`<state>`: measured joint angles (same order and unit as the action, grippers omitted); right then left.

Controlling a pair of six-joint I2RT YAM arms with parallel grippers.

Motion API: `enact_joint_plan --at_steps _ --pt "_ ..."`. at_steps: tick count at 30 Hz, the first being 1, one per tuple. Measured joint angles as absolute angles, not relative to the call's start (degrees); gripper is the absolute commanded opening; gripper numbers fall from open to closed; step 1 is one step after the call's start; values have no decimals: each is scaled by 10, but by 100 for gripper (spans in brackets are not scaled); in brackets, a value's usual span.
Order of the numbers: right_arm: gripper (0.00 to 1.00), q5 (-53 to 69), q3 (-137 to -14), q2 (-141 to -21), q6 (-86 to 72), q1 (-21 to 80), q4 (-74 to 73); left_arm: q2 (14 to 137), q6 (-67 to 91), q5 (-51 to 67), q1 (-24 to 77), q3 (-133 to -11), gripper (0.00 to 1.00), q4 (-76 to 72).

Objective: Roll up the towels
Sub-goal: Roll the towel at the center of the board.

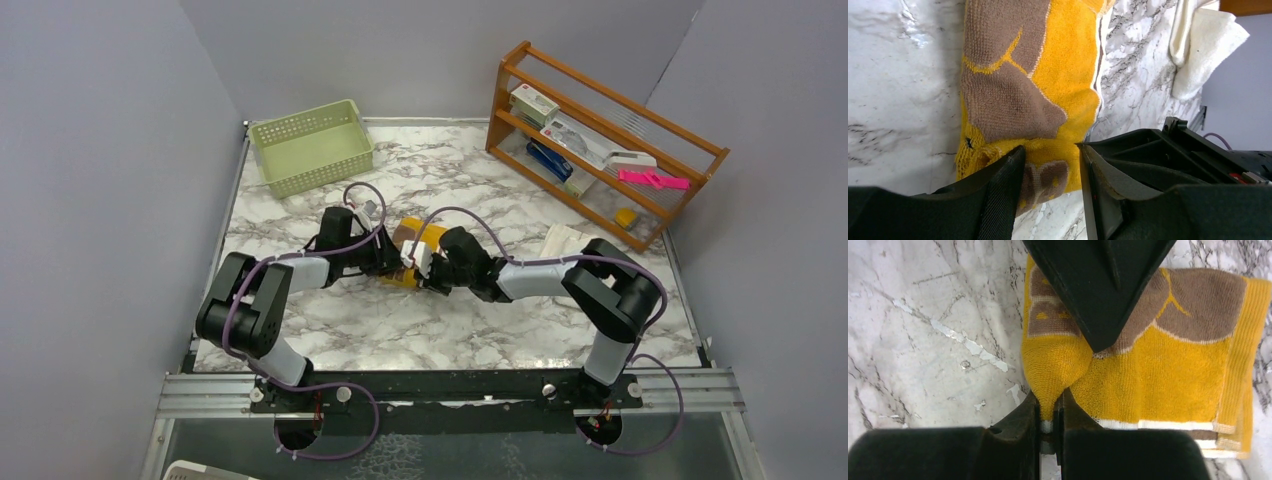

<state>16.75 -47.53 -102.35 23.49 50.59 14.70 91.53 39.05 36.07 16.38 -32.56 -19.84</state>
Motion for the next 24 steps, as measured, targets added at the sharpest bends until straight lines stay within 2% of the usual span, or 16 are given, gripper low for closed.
enact_joint_plan --at_steps 7,13,19,24 --pt "1 197 -473 -1019 97 500 152 844 362 325 157 -384 52 -42" --pt "1 228 -461 -998 -39 481 159 762 345 319 148 -438 53 31" --pt "1 284 -530 -1016 -131 432 110 727 325 319 148 -446 53 70" --pt "1 386 -600 -1074 -209 369 83 713 320 320 148 -432 53 87"
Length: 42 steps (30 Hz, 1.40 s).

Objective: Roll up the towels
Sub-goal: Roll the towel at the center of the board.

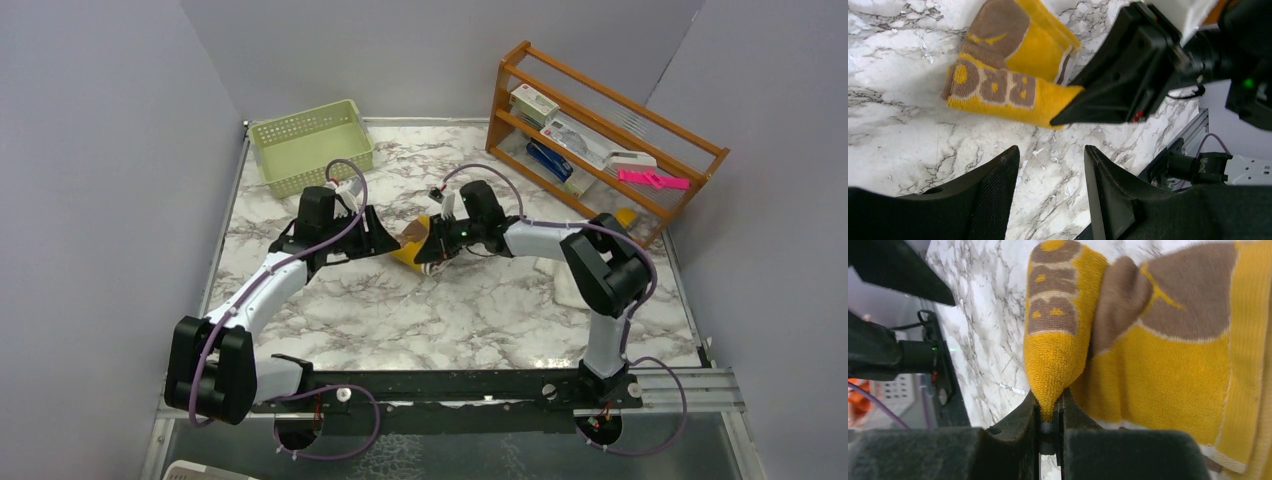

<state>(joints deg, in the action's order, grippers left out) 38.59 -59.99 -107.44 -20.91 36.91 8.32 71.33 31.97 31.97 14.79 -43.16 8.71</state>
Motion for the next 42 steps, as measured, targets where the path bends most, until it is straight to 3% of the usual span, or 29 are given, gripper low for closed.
enact_joint_plan --at_steps 7,18,31,33,34,36,39,42 --pt "1 490 -633 -1177 -275 327 36 715 322 321 148 -409 53 81" --pt "1 561 -633 -1213 -382 312 65 760 349 334 148 -383 53 16" --pt "1 572 -607 -1216 -454 306 103 939 405 347 157 -377 52 -158" --pt "14 572 -607 -1216 -452 306 103 944 409 345 159 -377 52 -176" --pt "30 572 -607 -1216 -450 306 103 947 410 345 159 -377 52 -181" --pt "53 572 -607 -1214 -442 306 101 952 413 344 159 -377 52 -191" --pt "69 573 -608 -1186 -411 305 85 962 415 340 162 -374 52 -212" --pt "75 511 -608 -1137 -348 309 36 967 415 338 163 -367 52 -233"
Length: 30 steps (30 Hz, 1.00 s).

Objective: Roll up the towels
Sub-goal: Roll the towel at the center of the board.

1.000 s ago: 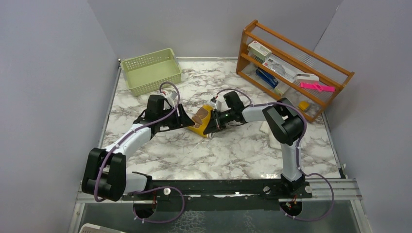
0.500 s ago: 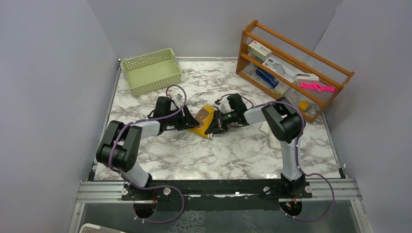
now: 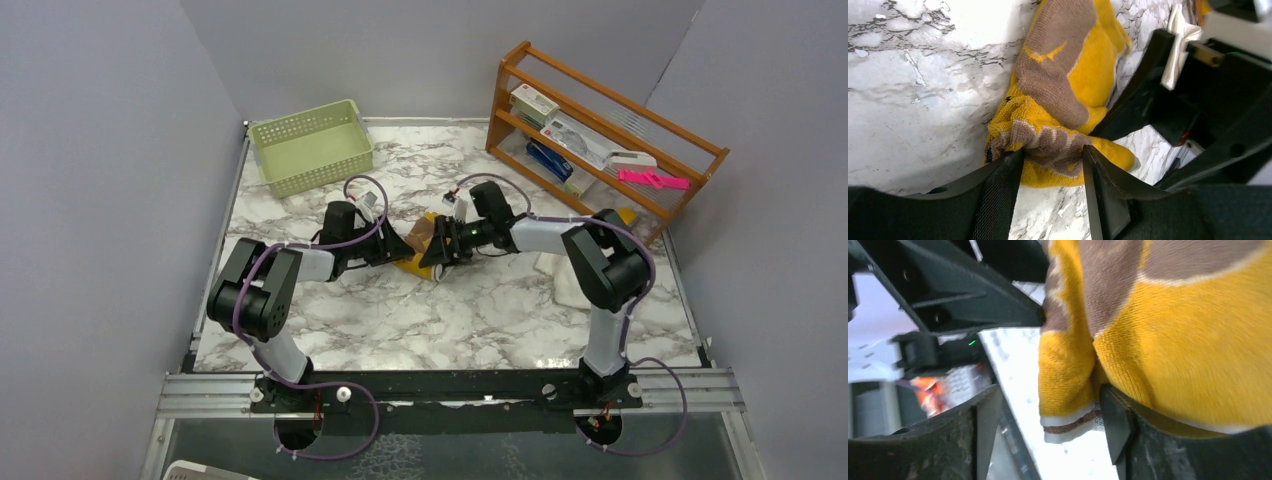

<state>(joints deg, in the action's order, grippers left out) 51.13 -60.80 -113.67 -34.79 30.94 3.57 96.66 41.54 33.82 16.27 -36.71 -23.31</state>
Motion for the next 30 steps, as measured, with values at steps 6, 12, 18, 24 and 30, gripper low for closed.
enact_joint_plan --at_steps 6,12,18,24,30 --pt "81 283 -561 -1000 -211 334 -4 967 415 335 163 -357 52 -254" --pt "82 97 -432 -834 -44 467 90 967 409 331 163 -365 52 -238" --pt "78 26 -384 -823 96 526 178 967 400 327 165 -376 52 -217" --pt "71 -18 -389 -872 201 550 203 968 394 327 166 -384 52 -202" --pt "69 -29 -403 -918 253 562 206 971 385 327 166 -396 52 -181"
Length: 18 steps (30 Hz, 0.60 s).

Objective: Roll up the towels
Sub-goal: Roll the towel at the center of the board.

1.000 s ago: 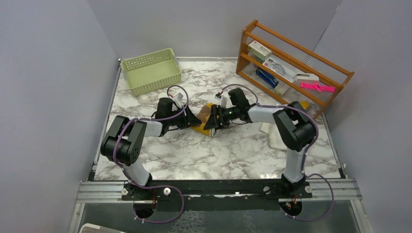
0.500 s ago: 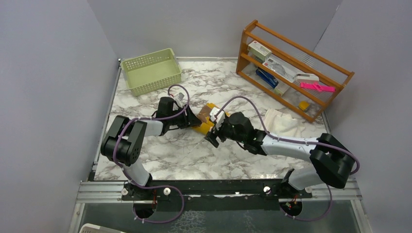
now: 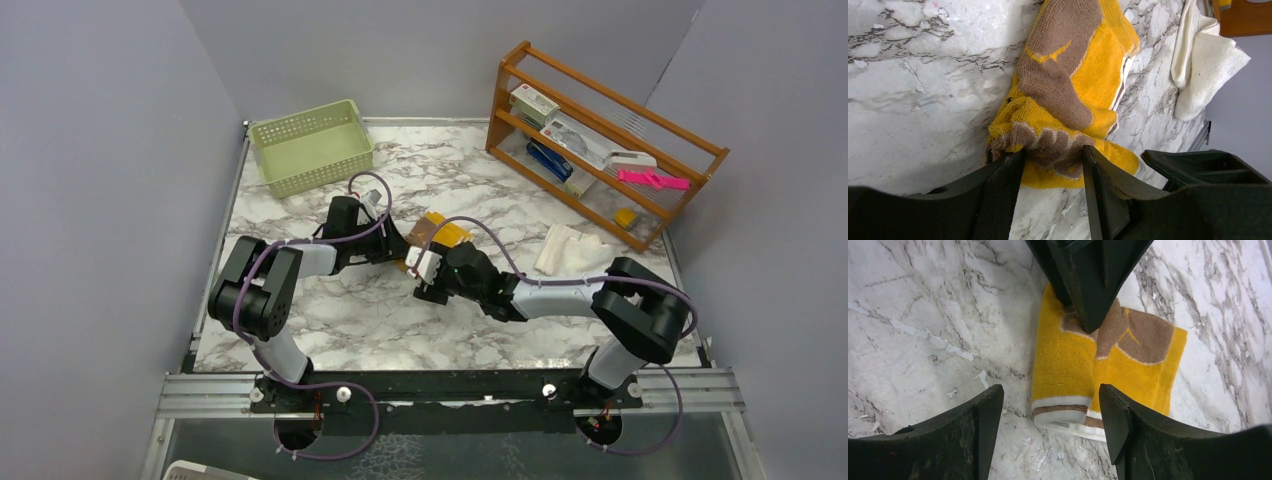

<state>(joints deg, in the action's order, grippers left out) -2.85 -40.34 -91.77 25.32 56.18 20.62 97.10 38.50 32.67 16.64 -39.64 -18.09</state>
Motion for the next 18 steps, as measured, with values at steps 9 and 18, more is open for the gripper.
enact_joint_plan --at_steps 9,18 --pt "44 -27 -428 -980 258 562 200 980 370 326 166 -417 52 -157" --pt "27 -31 -510 -1052 199 557 153 983 356 313 166 -431 52 -144"
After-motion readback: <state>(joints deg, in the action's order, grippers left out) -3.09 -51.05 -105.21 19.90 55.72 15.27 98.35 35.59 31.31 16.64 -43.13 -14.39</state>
